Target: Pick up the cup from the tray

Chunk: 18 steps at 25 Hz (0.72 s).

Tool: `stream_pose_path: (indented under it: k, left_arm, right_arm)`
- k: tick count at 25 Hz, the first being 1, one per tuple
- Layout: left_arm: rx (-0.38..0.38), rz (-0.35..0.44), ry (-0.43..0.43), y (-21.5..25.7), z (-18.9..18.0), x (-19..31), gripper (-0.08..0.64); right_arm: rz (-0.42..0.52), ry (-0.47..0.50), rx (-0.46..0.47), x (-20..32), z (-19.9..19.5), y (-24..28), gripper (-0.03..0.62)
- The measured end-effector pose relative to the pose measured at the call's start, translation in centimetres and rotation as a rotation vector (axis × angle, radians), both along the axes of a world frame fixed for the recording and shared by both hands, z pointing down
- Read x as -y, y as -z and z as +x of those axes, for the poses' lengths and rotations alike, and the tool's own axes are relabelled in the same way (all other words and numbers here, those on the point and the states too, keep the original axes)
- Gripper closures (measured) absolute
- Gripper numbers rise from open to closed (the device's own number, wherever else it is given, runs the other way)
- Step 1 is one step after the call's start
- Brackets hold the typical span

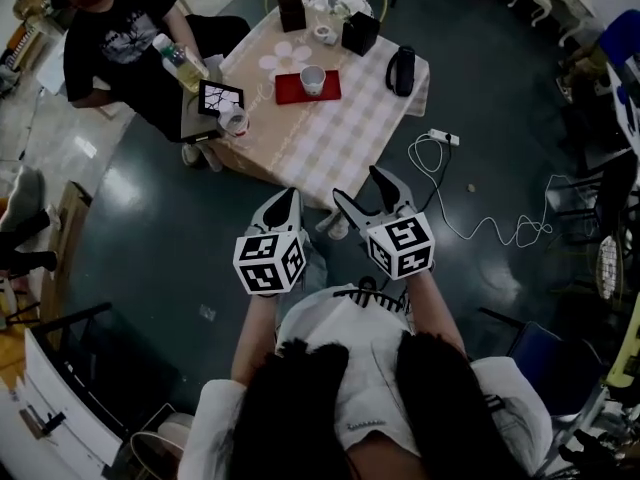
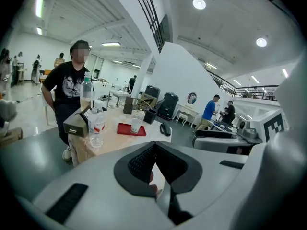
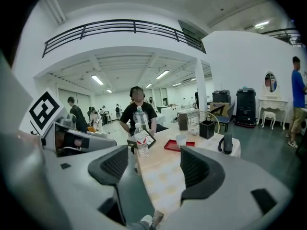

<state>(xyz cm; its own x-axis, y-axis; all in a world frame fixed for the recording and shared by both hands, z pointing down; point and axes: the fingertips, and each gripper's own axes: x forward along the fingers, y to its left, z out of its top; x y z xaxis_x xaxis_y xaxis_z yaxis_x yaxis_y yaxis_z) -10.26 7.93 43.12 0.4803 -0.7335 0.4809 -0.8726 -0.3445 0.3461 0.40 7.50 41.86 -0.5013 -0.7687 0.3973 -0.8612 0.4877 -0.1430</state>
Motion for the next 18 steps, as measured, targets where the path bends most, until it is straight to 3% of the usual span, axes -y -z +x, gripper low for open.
stream_pose_path:
  k: [7, 11, 15, 18]
  left_arm:
    - [0.007, -0.012, -0.053, -0.4, -1.9, 6.2, 0.554]
    - [-0.001, -0.007, -0.078, -0.4, -2.7, 8.9, 0.554]
    - [-0.006, -0.013, -0.108, -0.8, -3.1, 10.9, 0.554]
    - [-0.019, -0.028, -0.121, -1.4, -3.4, 11.9, 0.554]
  right_arm:
    - [-0.003, -0.073, 0.005, 6.3, -1.7, -0.3, 0.256]
    - [-0.035, -0.121, -0.045, 9.1, -1.9, -2.0, 0.256]
    - [-0.031, -0.179, -0.020, 10.6, -2.0, -2.2, 0.255]
    - [-0.029, -0.184, -0.081, 11.7, -2.3, -2.9, 0.249]
